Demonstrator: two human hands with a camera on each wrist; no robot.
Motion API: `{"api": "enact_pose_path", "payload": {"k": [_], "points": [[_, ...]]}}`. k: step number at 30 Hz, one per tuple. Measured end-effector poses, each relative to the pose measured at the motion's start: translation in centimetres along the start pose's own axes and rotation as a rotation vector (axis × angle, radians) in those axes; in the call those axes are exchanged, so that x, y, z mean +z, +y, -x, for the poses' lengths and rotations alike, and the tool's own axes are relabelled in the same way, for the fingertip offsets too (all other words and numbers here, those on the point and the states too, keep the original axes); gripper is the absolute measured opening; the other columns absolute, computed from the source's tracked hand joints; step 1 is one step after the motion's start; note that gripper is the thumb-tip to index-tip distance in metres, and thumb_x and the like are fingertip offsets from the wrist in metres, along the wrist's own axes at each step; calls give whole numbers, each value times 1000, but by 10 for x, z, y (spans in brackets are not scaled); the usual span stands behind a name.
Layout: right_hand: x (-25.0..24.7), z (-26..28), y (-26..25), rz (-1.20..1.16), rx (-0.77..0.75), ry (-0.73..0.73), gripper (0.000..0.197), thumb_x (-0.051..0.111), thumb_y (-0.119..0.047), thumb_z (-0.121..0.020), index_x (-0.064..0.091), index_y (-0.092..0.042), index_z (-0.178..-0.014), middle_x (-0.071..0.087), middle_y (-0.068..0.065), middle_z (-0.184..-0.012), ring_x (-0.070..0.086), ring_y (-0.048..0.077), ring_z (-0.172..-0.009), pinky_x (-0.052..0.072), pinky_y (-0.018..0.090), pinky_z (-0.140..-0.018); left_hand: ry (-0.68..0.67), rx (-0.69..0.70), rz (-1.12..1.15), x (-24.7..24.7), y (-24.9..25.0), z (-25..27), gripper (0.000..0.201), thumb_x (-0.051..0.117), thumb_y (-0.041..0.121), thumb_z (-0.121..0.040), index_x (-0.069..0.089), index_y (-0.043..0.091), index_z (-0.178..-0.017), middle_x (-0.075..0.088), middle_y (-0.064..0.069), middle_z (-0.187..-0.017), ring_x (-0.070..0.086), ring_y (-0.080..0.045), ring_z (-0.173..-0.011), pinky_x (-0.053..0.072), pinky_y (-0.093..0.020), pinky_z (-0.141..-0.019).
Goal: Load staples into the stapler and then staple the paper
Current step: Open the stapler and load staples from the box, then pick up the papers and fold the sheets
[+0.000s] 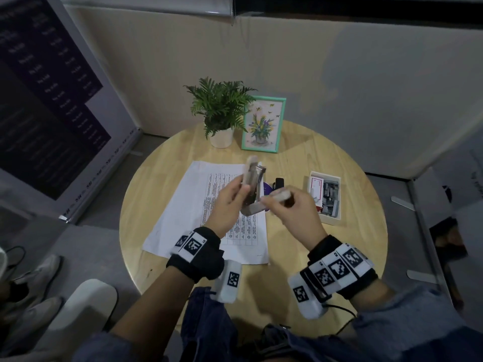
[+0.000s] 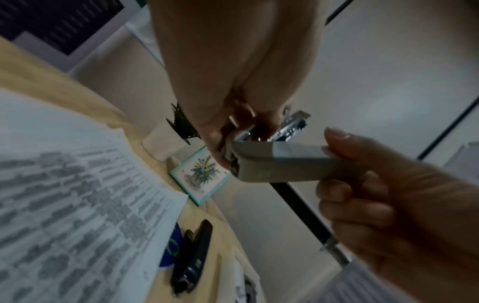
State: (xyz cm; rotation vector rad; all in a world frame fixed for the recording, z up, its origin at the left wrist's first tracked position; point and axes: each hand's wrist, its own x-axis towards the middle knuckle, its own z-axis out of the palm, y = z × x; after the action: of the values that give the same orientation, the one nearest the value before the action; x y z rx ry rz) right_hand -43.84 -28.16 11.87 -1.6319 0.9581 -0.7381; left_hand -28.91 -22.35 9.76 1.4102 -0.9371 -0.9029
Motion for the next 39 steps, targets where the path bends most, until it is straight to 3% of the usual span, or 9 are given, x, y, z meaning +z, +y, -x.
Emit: {"api": "enact_pose_path", "payload": {"k": [3, 8, 13, 19, 22, 27, 31, 35, 39], "points": [[3, -12, 1, -76, 43, 125, 41, 62, -38, -86, 61, 3, -83, 56, 13, -71, 50, 20, -63, 45, 39, -61, -101, -68, -3, 12, 0, 5, 30, 38, 16, -100, 55, 20, -124, 66, 6, -98, 62, -5, -87, 50, -23, -75], [3, -28, -11, -283, 367, 134, 70, 13, -61, -94, 61, -15, -71, 68, 11, -78, 63, 22, -72, 50, 32, -74, -254, -229, 97, 33, 2, 10, 27, 36, 22, -101, 58, 18, -116, 64, -4, -98, 63, -13, -83, 55, -29, -73], [7, -44, -7, -381, 468, 169, 71, 15, -68, -90, 62, -17, -73, 71, 23, -85, 68, 36, -80, 53, 48, -90, -245, -328, 108, 26, 1, 1, 31, 44, 19, -98, 61, 3, -118, 65, -11, -106, 65, -17, -88, 57, -25, -78], [6, -50, 9, -286, 463, 288, 54, 19, -64, -91, 52, -24, -77, 65, 20, -86, 59, 28, -70, 55, 44, -75, 43, -402, -398, -28, -33, -13, 35, 49, 30, -95, 63, 3, -111, 65, -15, -116, 58, -23, -103, 43, -33, -92], [8, -42, 18, -269, 521, 323, 49, 20, -52, -98, 49, -18, -77, 54, 8, -58, 54, 21, -44, 51, 28, -44, 162, -589, -860, -61, -65, -6, 50, 56, 36, -88, 48, 9, -130, 50, -17, -133, 44, -35, -124, 38, -44, -101], [20, -38, 48, -190, 750, 350, 68, 15, -58, -95, 55, -3, -101, 58, 15, -76, 63, 34, -71, 55, 43, -69, 163, -739, -1057, -91, -98, 12, 88, 71, 41, -77, 24, 0, -139, 32, -22, -138, 36, -37, -125, 37, -45, -101], [20, -31, 73, -256, 988, 191, 90, 29, -84, -73, 52, -9, -118, 60, 21, -109, 62, 34, -94, 51, 46, -90, 177, -727, -796, -110, -107, 3, 95, 84, 26, -66, 26, 0, -136, 40, -23, -138, 46, -39, -122, 40, -43, -100], [10, -13, 84, -328, 1091, 84, 43, 53, -52, -84, 51, -9, -90, 57, 15, -73, 56, 27, -65, 47, 35, -68, 70, -696, -748, -105, -109, 3, 80, 72, 29, -80, 30, -1, -141, 38, -19, -147, 37, -33, -135, 31, -38, -109], [11, 5, 94, -415, 1078, 34, 17, 57, -21, -86, 45, -11, -91, 49, 13, -79, 56, 26, -69, 46, 36, -66, 158, -512, -544, -103, -100, 8, 47, 38, 24, -100, 40, -8, -135, 43, -24, -143, 39, -36, -133, 28, -39, -109]]}}
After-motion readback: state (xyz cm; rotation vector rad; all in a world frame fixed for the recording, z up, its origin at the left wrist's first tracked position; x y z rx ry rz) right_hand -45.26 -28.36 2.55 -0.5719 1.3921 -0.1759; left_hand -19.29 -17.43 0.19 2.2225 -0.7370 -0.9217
